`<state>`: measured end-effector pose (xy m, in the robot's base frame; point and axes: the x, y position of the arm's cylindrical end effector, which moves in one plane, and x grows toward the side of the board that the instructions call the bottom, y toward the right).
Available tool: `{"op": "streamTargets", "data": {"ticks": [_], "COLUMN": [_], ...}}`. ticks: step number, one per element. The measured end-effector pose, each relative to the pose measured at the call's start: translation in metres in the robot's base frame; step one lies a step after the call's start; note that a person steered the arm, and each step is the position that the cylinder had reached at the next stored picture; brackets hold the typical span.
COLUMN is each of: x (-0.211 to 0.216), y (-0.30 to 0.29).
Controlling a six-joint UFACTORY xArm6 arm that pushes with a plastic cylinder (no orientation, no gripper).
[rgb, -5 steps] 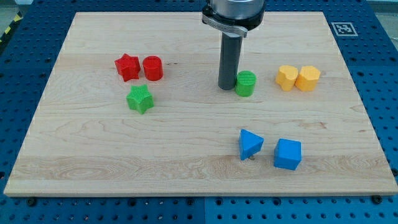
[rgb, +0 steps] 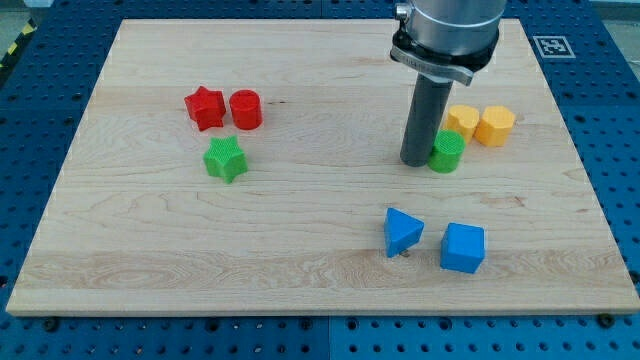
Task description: Nudge the green circle close to the heart
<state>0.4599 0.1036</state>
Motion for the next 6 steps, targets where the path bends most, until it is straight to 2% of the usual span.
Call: {"op": "streamTargets", "data": {"ticks": [6], "x": [0.008], "y": [0.013]}}
